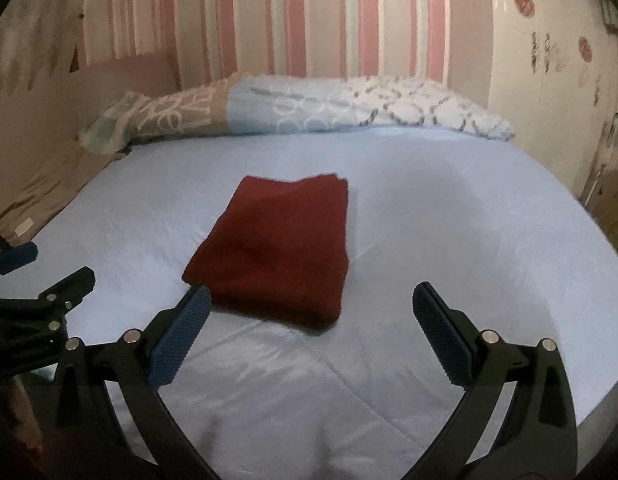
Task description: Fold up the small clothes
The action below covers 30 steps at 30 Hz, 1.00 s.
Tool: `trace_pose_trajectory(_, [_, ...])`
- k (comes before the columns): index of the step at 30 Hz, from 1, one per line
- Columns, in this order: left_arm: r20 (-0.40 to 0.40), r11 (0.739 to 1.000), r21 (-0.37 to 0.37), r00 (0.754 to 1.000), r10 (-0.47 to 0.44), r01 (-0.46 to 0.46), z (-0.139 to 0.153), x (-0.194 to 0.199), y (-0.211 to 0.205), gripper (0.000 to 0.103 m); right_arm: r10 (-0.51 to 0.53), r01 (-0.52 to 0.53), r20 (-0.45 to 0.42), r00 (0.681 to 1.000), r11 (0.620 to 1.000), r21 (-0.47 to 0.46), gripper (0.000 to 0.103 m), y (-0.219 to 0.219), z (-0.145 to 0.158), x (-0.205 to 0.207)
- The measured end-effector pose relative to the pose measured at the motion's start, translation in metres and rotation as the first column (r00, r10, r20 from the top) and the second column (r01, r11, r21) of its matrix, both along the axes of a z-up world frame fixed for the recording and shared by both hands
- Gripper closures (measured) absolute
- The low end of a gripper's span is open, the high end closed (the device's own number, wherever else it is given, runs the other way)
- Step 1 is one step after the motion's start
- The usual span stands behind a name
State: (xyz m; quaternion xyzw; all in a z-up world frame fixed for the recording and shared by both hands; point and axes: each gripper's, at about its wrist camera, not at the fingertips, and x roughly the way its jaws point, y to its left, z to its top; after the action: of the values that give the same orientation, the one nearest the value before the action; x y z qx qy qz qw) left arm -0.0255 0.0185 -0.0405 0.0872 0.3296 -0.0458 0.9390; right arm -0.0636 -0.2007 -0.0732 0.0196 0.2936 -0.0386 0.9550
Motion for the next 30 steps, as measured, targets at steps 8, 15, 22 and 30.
trace_pose_trajectory(8, [0.096,1.0,0.005,0.995,-0.007,0.006,0.026,-0.025,0.0,0.002,-0.038,0.037,0.029,0.999,0.999,0.009,0.003,-0.003,0.016,-0.018])
trace_pose_trajectory(15, [0.103,0.999,-0.033,0.995,0.002,0.001,0.044,-0.034,0.007,0.002,-0.078,0.078,0.063,0.995,0.997,0.012,0.003,-0.008,0.032,-0.036])
trace_pose_trajectory(22, [0.145,0.999,-0.048,0.989,0.006,0.001,0.056,-0.038,0.015,0.002,-0.092,0.095,0.117,0.989,0.995,-0.023,0.003,-0.003,0.041,-0.044])
trace_pose_trajectory(30, [0.182,0.999,-0.033,0.983,-0.014,0.02,0.062,-0.045,0.009,0.002,-0.106,0.11,0.126,0.986,0.994,-0.022,0.003,-0.004,0.045,-0.046])
